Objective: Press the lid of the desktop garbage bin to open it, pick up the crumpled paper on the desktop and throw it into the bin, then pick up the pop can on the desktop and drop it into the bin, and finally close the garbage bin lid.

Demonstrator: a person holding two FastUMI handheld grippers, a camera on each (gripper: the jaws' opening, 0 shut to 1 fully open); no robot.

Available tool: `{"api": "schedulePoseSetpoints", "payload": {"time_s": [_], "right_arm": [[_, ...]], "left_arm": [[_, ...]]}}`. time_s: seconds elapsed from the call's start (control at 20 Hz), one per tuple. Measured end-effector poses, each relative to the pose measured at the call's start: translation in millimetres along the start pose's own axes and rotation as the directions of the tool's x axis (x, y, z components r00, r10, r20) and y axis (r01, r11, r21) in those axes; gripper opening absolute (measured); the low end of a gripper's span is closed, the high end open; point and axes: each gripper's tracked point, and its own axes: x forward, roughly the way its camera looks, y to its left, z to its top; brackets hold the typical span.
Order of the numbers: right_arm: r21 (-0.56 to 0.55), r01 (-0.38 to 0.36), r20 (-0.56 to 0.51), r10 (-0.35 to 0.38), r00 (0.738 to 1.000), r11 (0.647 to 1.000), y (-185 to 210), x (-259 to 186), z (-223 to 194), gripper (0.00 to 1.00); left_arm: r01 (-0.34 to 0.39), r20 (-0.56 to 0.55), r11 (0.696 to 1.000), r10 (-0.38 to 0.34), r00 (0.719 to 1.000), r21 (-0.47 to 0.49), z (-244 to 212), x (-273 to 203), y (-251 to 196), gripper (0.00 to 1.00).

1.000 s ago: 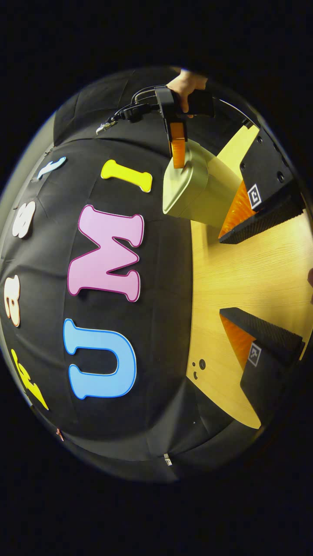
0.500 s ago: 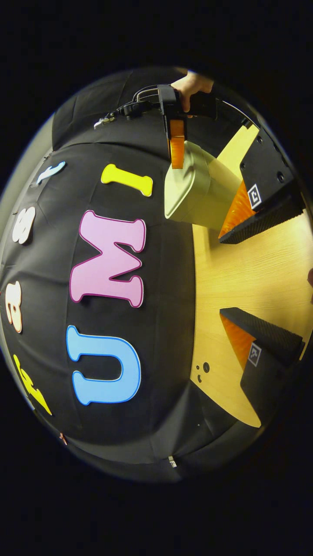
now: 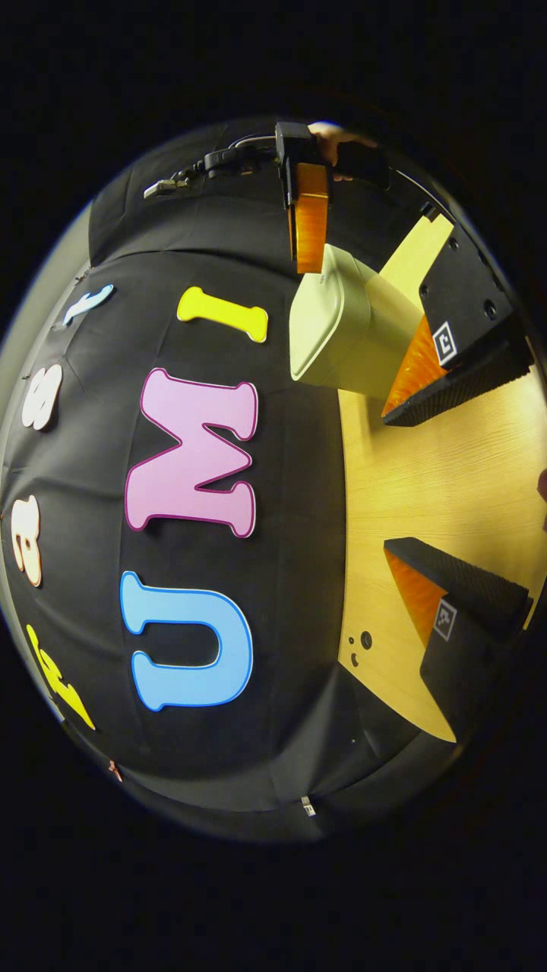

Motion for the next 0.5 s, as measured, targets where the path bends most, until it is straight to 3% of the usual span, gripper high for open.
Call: {"api": "schedulePoseSetpoints", "payload": {"time_s": [0.5], "right_arm": [[0.013, -0.019, 0.0, 0.019, 1.0, 1.0, 24, -18, -20, 0.98]], "left_arm": [[0.014, 0.023, 1.0, -0.014, 1.0, 0.013, 8, -1, -8, 0.95]]}}
